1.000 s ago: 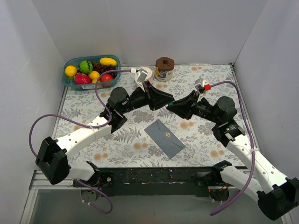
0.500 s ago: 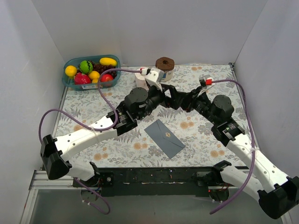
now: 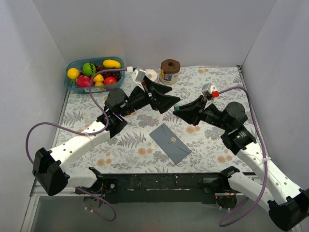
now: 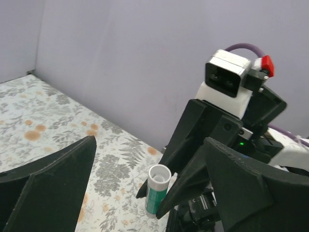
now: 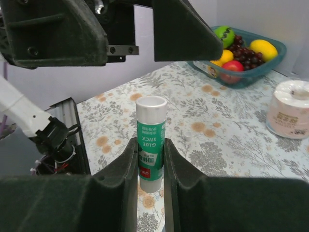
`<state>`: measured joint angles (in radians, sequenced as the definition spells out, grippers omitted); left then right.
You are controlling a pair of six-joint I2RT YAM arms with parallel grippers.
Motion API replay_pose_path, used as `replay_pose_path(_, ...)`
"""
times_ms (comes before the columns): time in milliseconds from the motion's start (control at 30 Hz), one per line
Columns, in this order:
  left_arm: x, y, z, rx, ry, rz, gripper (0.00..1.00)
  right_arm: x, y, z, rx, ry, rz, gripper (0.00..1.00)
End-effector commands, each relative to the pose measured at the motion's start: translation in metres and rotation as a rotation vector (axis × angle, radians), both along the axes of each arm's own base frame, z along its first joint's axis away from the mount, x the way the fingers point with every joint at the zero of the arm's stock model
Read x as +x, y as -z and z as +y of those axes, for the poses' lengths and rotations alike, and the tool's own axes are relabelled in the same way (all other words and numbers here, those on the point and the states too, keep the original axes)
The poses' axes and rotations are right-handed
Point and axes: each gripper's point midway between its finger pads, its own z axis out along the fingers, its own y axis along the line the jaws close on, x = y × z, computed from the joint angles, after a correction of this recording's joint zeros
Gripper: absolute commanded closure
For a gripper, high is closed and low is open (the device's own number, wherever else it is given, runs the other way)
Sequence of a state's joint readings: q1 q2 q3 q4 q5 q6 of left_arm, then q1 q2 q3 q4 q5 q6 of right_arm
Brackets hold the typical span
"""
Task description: Place the letter into the envelope and seal it
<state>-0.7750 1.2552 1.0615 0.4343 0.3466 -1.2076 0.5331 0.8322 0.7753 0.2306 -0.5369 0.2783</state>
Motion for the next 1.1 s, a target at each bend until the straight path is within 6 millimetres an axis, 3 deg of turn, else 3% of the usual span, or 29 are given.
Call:
replay_pose_path(0, -0.046, -0.020, -0.003, -0.041, 0.240, -0.075, 0.10, -0.028, -0.027, 0.007, 0.051, -0.155, -0.124, 0.99)
replay_pose_path(867, -0.043, -0.006, -0.005, -0.028, 0.240, -0.027, 0.11, -0.040, -0.015, 0.013, 0.033, -0.250, -0.104, 0.99)
replay_pose_path(1067, -0.040, -0.003, -0.008, -0.023, 0.238, -0.014, 0.11, -0.043, -0.021, 0.014, 0.040, -0.268, -0.110, 0.99)
